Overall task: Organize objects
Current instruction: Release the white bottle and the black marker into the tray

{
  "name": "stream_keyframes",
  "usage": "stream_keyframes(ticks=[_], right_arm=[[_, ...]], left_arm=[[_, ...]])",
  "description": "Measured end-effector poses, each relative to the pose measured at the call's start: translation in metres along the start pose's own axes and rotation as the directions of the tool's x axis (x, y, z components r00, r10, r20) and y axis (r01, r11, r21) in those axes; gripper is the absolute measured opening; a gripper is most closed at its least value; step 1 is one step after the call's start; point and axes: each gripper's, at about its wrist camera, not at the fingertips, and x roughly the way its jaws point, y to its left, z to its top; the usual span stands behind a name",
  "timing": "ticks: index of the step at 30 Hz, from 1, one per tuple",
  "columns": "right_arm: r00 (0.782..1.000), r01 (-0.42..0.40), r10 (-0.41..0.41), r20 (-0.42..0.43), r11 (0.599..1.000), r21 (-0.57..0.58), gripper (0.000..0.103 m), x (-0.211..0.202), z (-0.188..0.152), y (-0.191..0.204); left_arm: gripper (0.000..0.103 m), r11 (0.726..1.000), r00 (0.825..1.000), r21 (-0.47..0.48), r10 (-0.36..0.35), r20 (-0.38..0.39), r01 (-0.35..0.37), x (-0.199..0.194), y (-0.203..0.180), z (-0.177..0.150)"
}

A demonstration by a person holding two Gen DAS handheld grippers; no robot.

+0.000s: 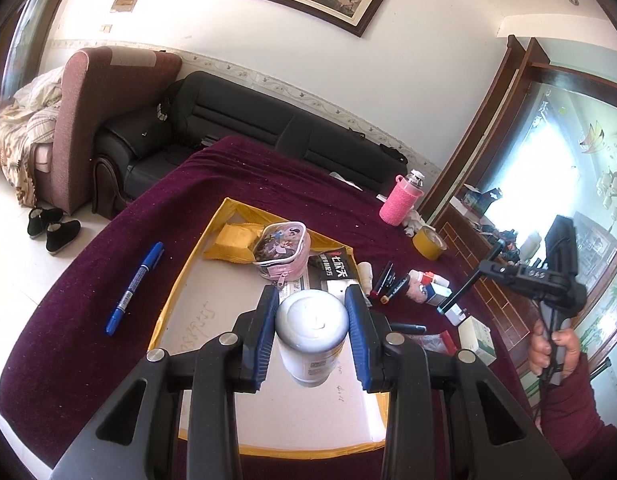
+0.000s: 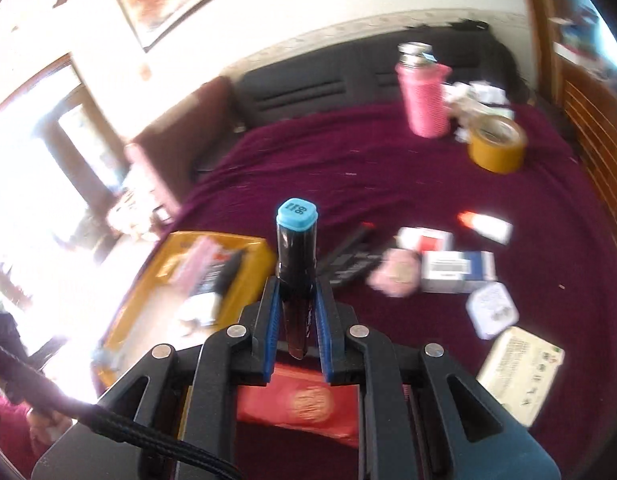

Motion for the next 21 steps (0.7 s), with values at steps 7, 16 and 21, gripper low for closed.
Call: stream_keyframes(ticks=[7,16,21], right_arm=[[0.969,-0.214,0.208,-0.136,0.976,-0.029,0.014,0.032,-0.022,0.066],[0.891,-0.33,0.315,-0.328,0.944,0.009,0.015,0.132,-0.053,0.132],[0.874,-0.314,0.302,-0.38,0.949,0.032,0.015,0.187,-0.051,0.151]], left_arm=[[0.029,0.995,0.994,0.078,0.073,-0.083,-0.066,0.013,0.007,0.009],[0.029,0.978,0.959,0.169,0.159,-0.234,-0.121,0.059,0.029,0.03],[0.029,0.98,0.94,0.141,0.175,-0.295,-0.138,0.096,0.046,0.04]])
